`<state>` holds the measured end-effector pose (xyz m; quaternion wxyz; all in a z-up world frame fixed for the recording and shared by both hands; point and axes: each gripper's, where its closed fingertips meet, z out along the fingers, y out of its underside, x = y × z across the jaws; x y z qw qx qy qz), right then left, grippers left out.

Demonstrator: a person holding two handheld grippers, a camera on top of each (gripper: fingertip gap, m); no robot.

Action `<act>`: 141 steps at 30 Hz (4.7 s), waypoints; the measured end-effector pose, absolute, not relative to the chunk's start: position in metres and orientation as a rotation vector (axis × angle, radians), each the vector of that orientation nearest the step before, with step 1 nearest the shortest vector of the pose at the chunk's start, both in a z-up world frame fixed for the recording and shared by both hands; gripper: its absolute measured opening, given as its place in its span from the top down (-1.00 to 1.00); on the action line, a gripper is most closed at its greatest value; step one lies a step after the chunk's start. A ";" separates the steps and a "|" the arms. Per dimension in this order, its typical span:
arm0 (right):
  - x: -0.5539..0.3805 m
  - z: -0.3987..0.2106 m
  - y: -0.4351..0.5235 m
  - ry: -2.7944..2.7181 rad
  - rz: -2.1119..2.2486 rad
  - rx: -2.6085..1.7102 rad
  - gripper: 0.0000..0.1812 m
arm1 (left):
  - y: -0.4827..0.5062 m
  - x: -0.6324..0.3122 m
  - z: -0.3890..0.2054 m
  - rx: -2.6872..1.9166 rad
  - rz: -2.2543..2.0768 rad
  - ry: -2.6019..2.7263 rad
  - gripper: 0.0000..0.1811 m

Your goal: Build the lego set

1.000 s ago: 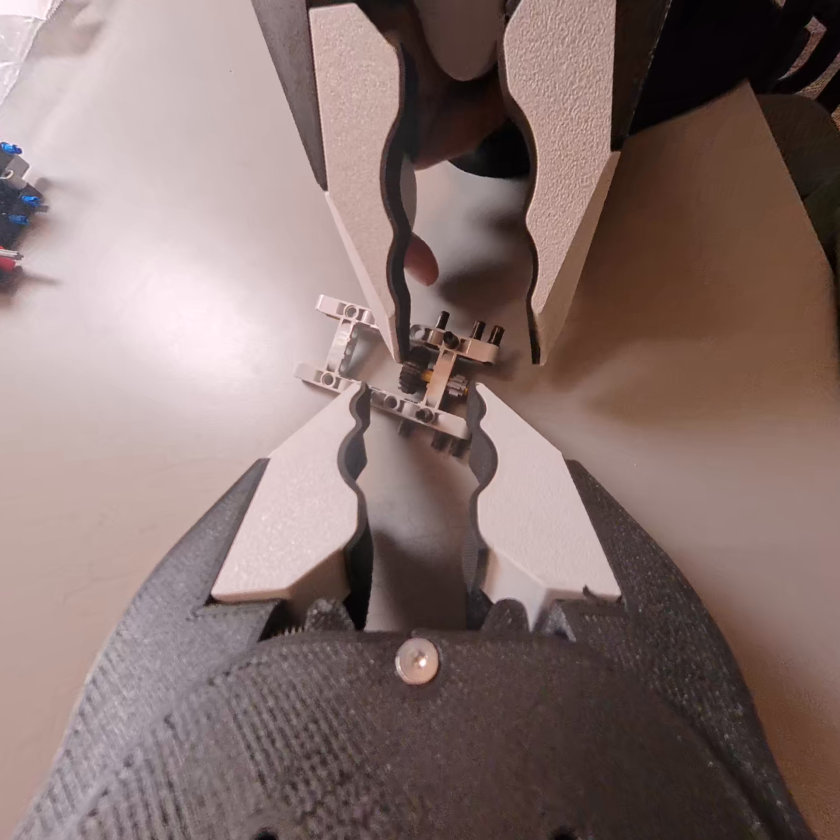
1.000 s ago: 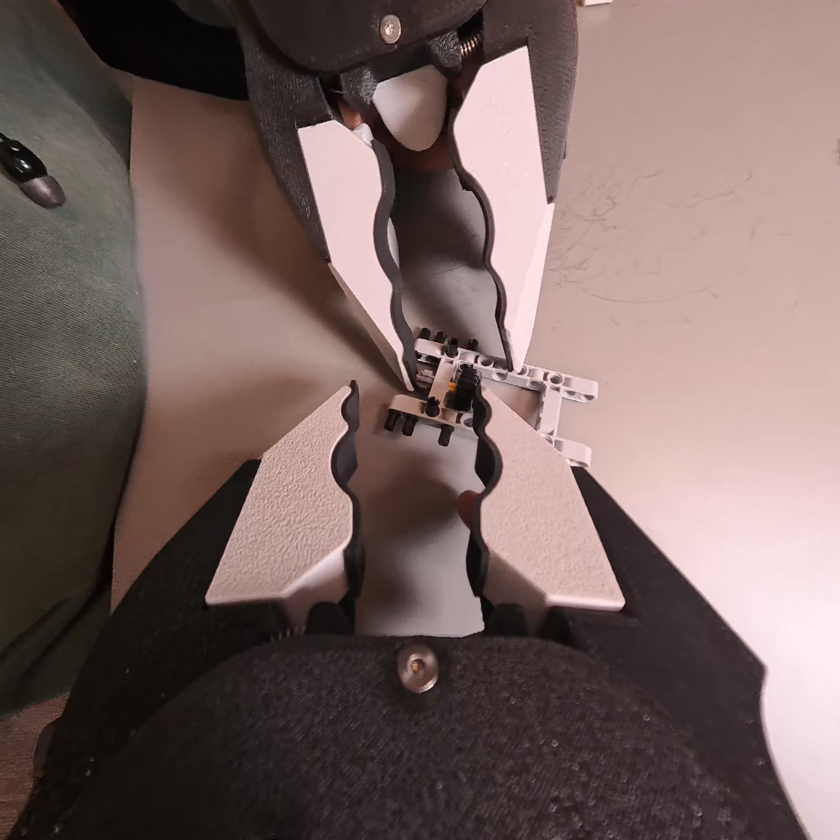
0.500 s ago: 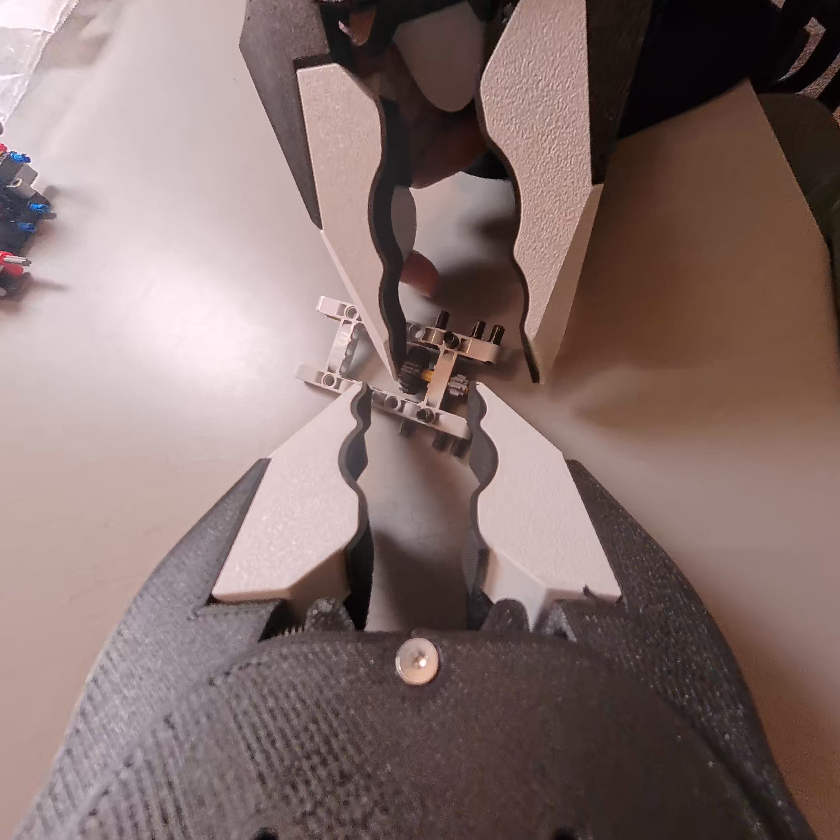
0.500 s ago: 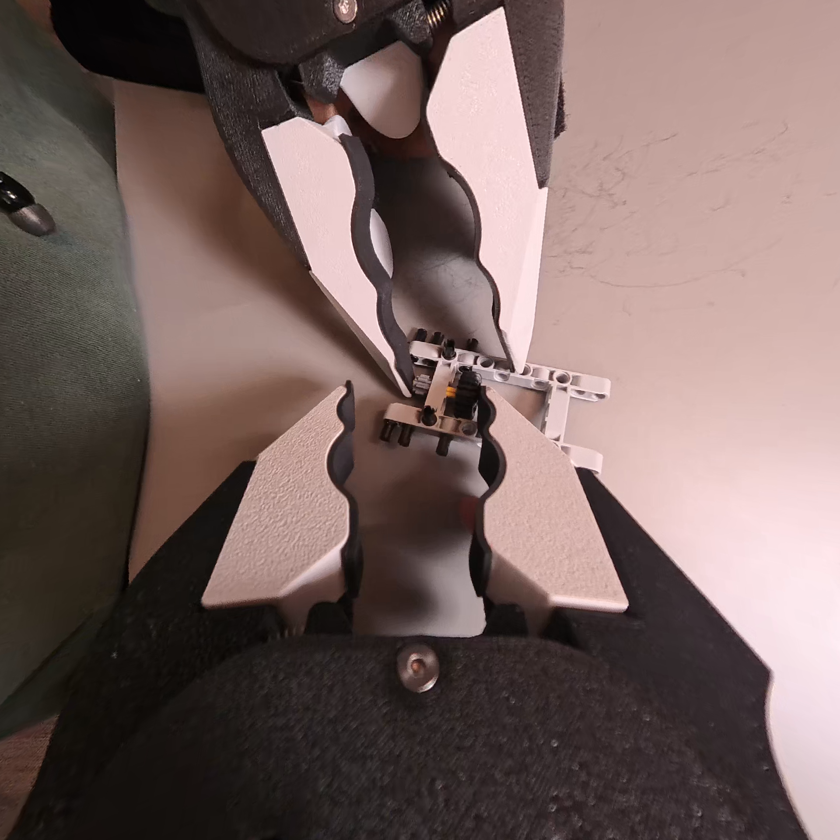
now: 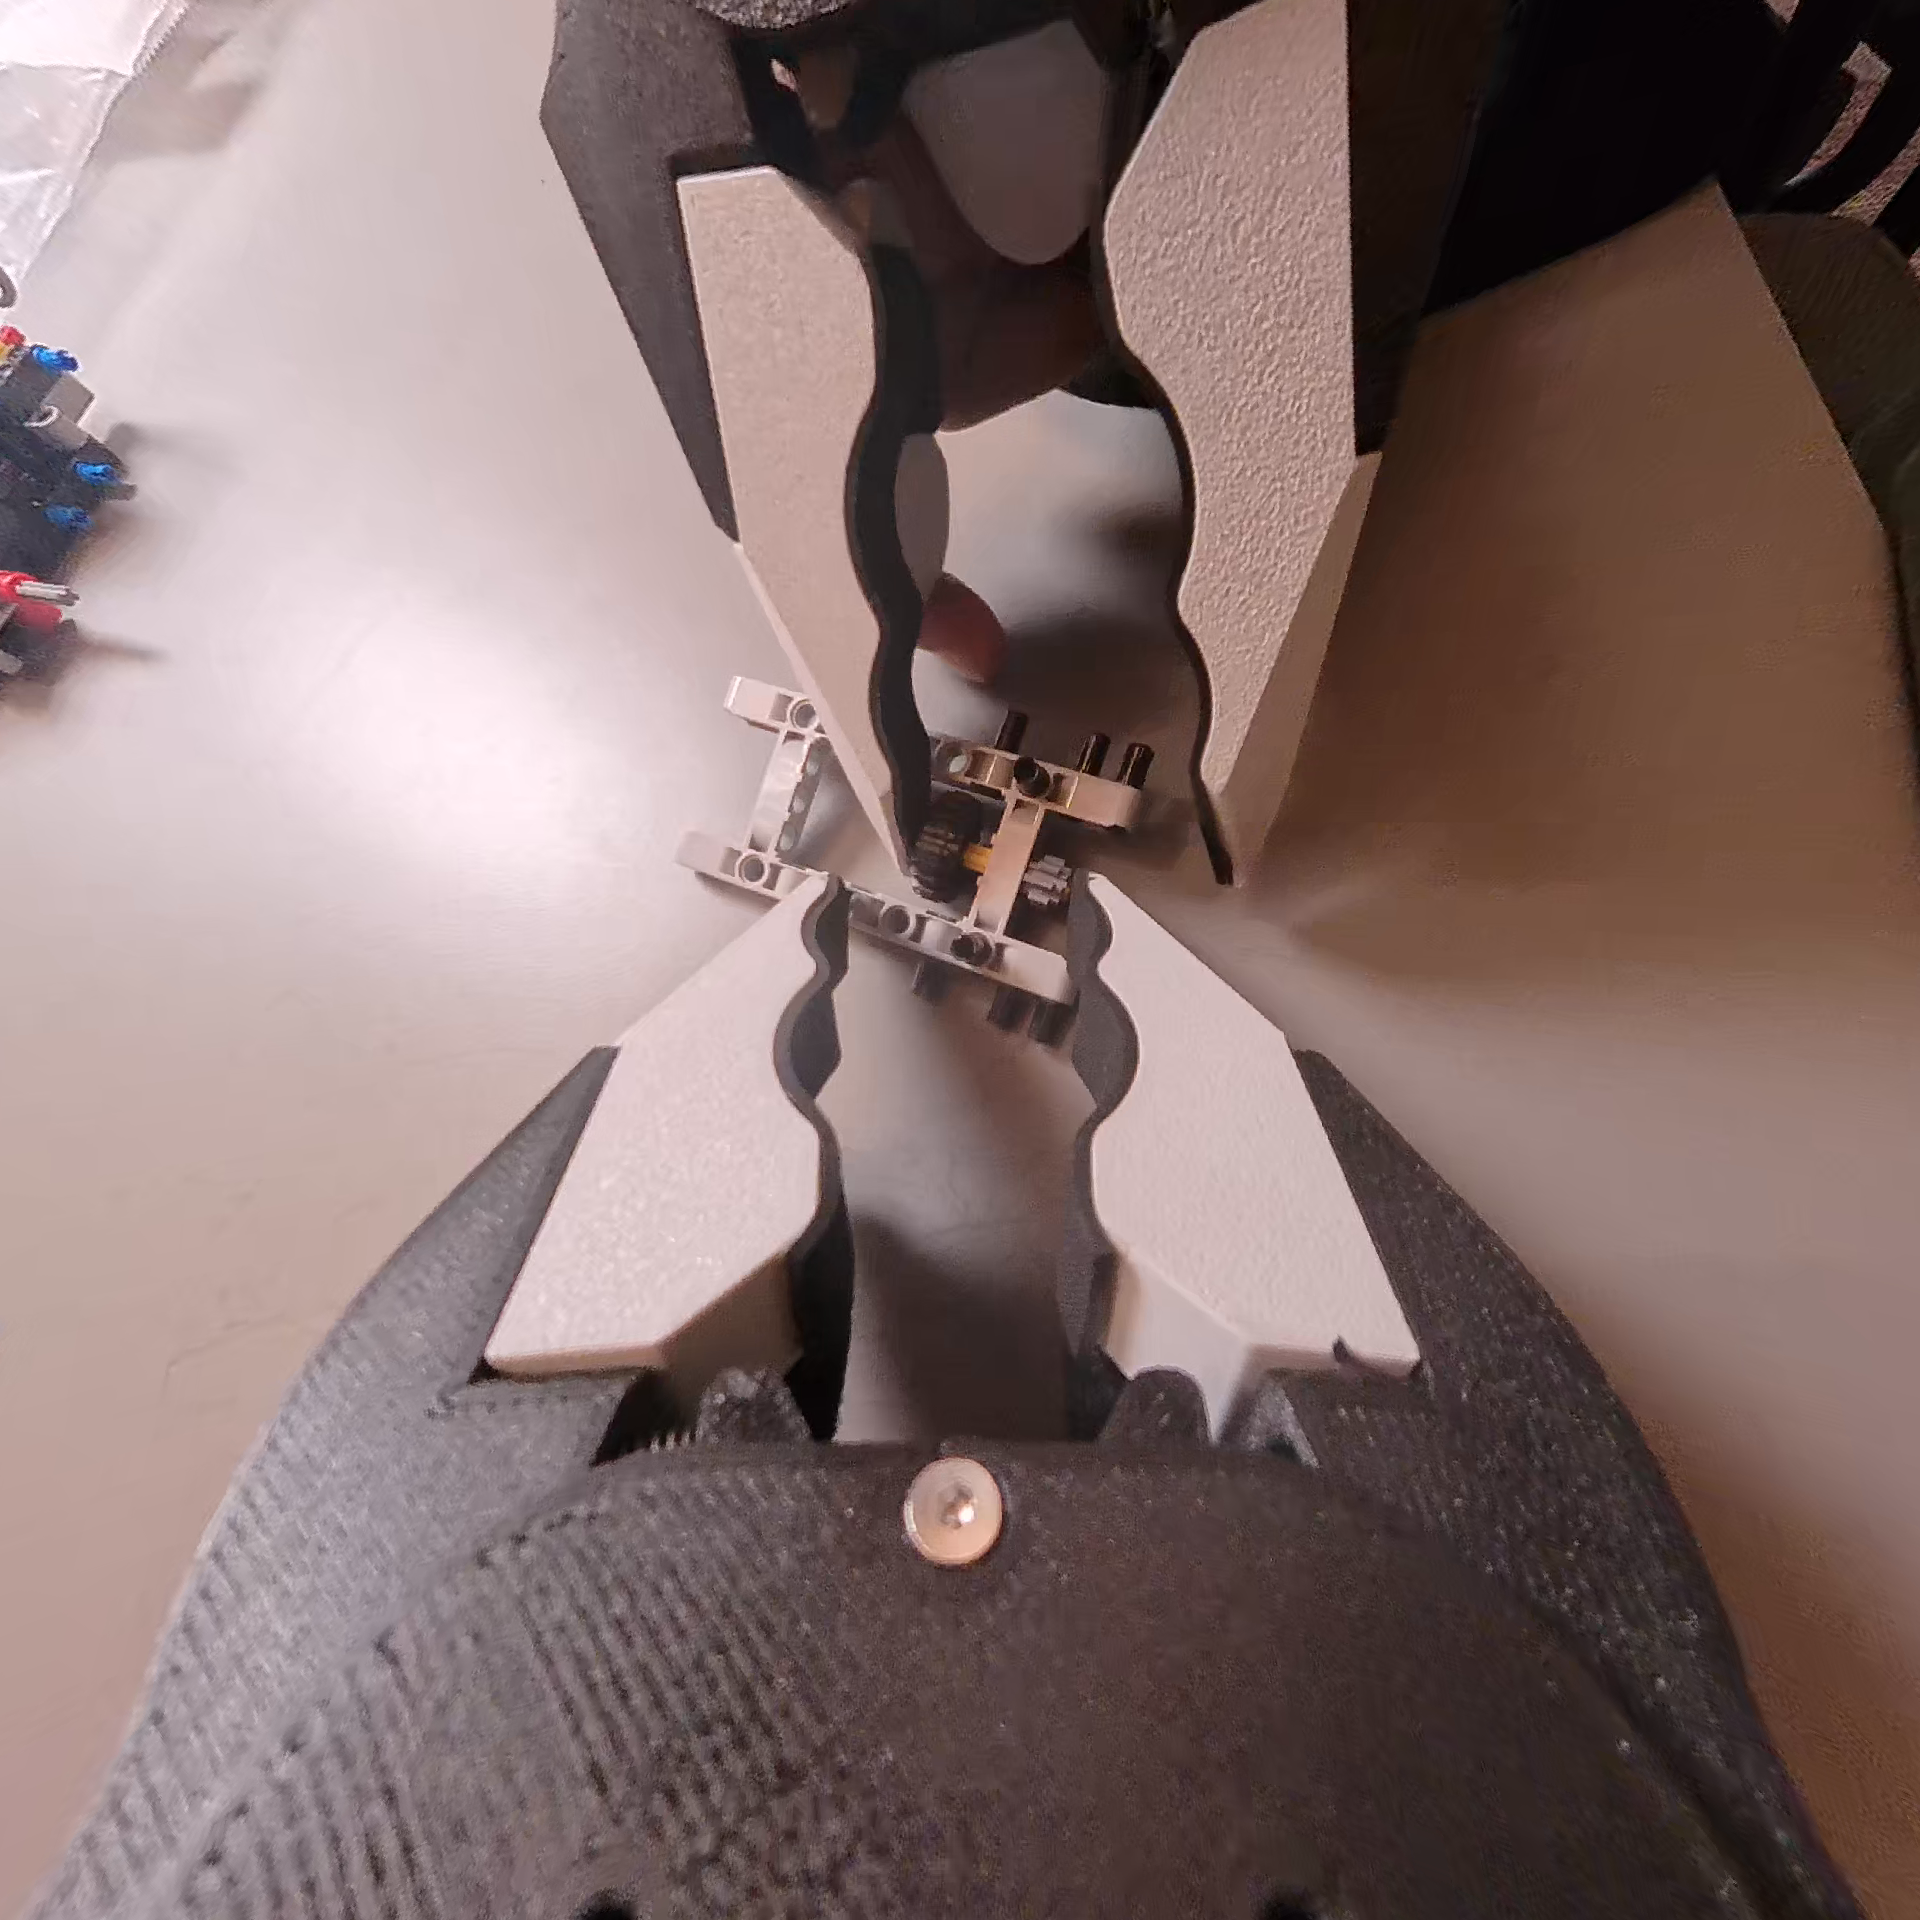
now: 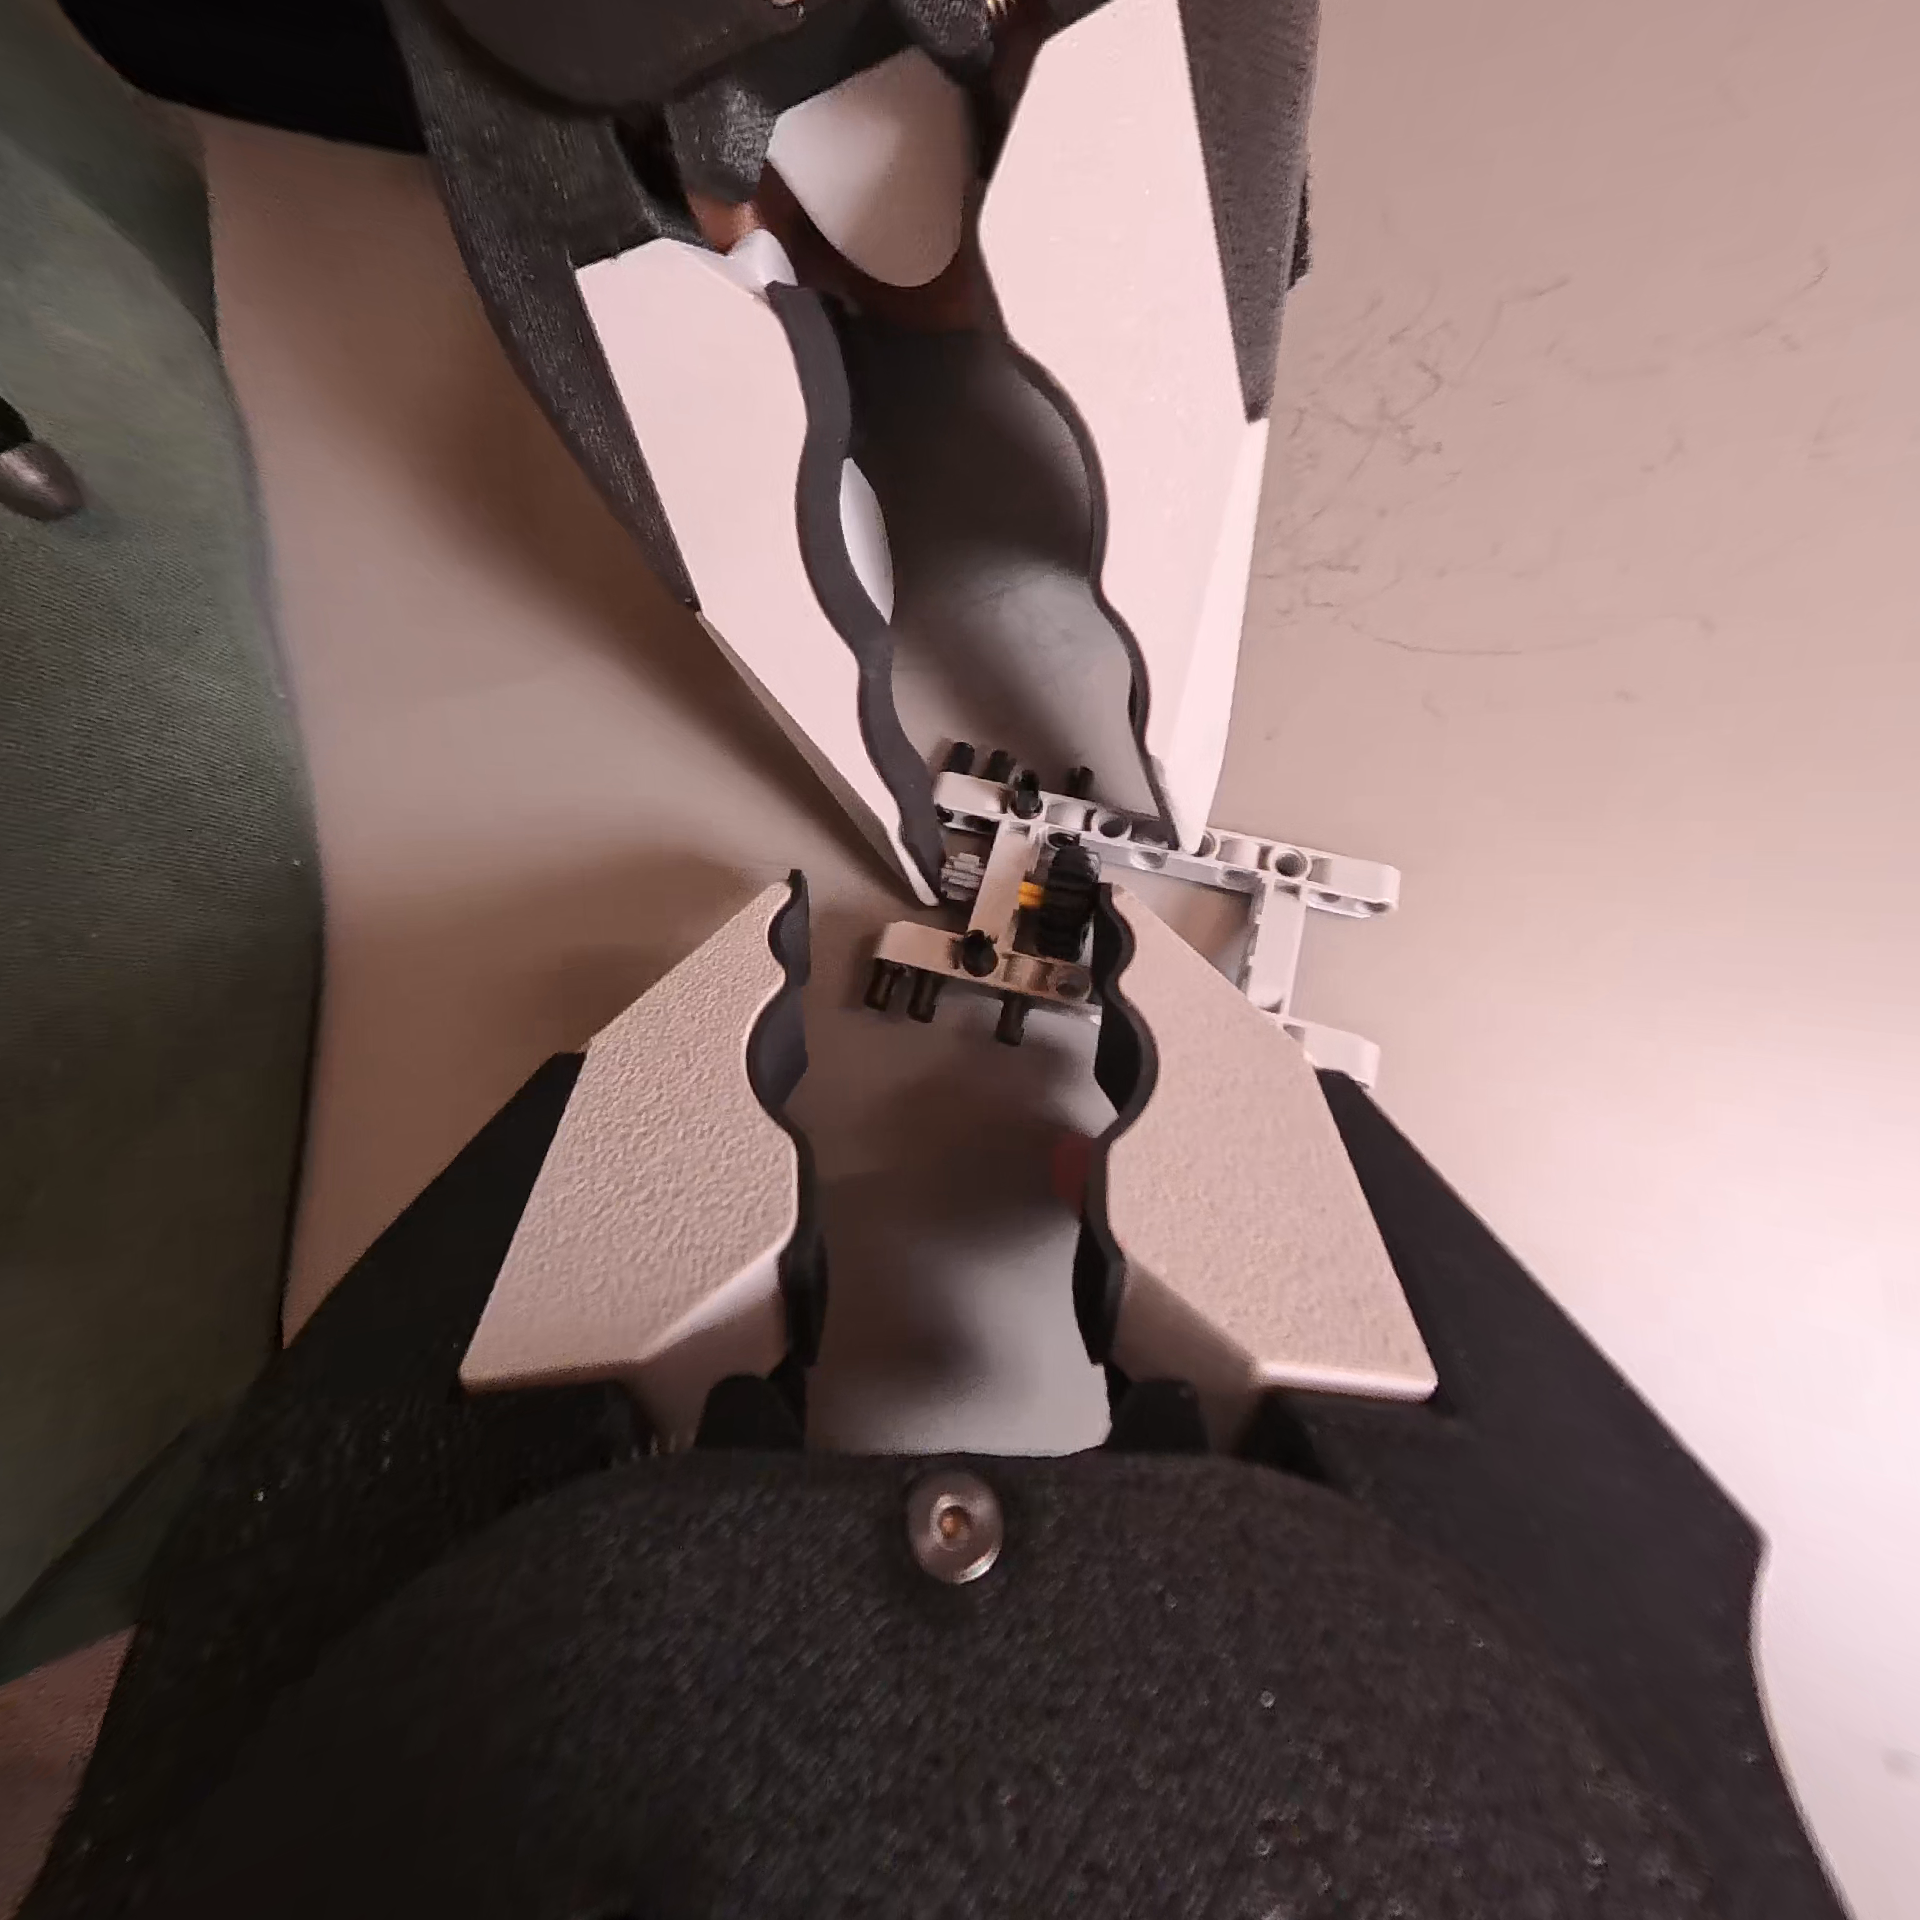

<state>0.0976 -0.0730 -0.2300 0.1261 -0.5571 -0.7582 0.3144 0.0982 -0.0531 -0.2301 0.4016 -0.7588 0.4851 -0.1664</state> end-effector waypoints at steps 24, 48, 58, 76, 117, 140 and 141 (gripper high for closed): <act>0.097 -0.228 -0.078 -2.156 1.014 -1.708 0.46 | -0.059 0.102 -0.230 -1.898 -0.429 1.260 0.54; 0.097 -0.231 -0.074 -2.250 0.955 -1.581 0.52 | -0.057 0.100 -0.229 -1.848 -0.385 1.271 0.47; 0.099 -0.231 -0.083 -2.337 0.976 -1.451 0.52 | -0.064 0.102 -0.232 -1.881 -0.466 1.293 0.46; 0.109 -0.221 -0.079 -2.293 0.913 -1.504 0.52 | -0.063 0.102 -0.232 -1.890 -0.463 1.281 0.46; 0.112 -0.220 -0.026 -2.171 1.018 -1.387 0.40 | -0.051 0.062 -0.229 -1.856 -0.370 1.265 0.62; 0.071 -0.219 -0.043 -2.126 0.630 -1.010 0.56 | -0.063 0.044 -0.231 -1.961 -0.417 1.182 0.34; 0.066 -0.215 -0.044 -2.101 0.608 -0.960 0.56 | -0.063 0.039 -0.230 -1.928 -0.378 1.198 0.34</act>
